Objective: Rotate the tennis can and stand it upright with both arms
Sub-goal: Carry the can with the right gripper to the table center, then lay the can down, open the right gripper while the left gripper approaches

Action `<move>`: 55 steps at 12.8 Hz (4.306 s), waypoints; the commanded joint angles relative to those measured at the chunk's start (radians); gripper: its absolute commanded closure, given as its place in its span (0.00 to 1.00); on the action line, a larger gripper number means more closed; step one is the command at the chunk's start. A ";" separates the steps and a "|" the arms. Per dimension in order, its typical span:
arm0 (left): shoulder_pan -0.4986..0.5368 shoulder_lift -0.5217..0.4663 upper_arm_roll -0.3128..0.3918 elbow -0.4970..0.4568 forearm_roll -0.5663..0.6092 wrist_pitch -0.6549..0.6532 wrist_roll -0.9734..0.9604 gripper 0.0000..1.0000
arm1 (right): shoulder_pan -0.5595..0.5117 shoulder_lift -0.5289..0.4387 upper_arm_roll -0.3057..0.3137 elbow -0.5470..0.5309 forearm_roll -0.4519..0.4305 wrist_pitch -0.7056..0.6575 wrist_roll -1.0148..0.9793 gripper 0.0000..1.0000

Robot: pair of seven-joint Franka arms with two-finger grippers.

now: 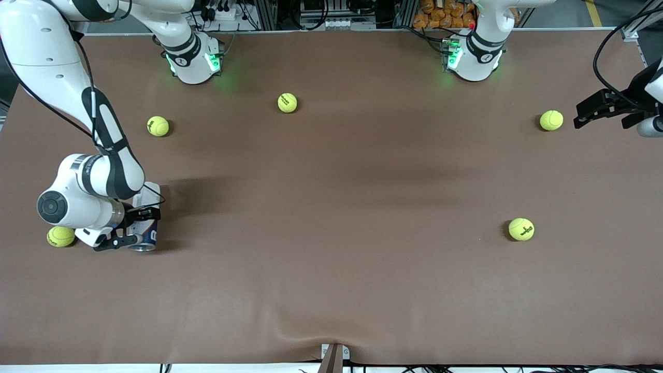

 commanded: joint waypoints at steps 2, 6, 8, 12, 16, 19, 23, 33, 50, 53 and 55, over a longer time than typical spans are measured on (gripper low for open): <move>0.010 0.007 -0.004 0.019 -0.010 -0.016 0.025 0.00 | -0.005 -0.006 0.078 0.050 -0.014 -0.018 -0.284 0.27; 0.012 0.007 -0.004 0.019 -0.010 -0.016 0.025 0.00 | -0.005 -0.005 0.224 0.051 -0.012 -0.019 -0.510 0.25; 0.010 0.007 -0.004 0.019 -0.010 -0.016 0.025 0.00 | -0.002 0.000 0.310 0.051 -0.011 -0.013 -0.504 0.25; 0.010 0.009 -0.004 0.019 -0.011 -0.016 0.025 0.00 | 0.142 0.011 0.372 0.059 -0.017 0.034 -0.504 0.13; 0.012 0.009 -0.004 0.018 -0.011 -0.016 0.025 0.00 | 0.282 0.061 0.371 0.100 -0.035 0.085 -0.504 0.13; 0.012 0.009 -0.004 0.019 -0.011 -0.016 0.025 0.00 | 0.412 0.093 0.365 0.120 -0.096 0.134 -0.487 0.14; 0.012 0.009 -0.004 0.018 -0.011 -0.017 0.027 0.00 | 0.561 0.171 0.358 0.208 -0.345 0.126 -0.273 0.14; 0.012 0.010 -0.004 0.018 -0.014 -0.017 0.027 0.00 | 0.557 0.029 0.422 0.212 -0.378 -0.066 -0.242 0.00; -0.007 0.247 -0.013 0.015 -0.456 0.035 0.037 0.00 | 0.230 -0.345 0.065 0.165 -0.056 -0.512 0.274 0.00; -0.033 0.280 -0.027 -0.007 -0.531 0.111 0.056 0.00 | 0.113 -0.435 0.048 0.153 -0.025 -0.576 0.274 0.00; -0.033 0.297 -0.056 -0.059 -0.591 0.200 0.102 0.00 | 0.105 -0.501 -0.018 0.159 0.001 -0.652 0.274 0.00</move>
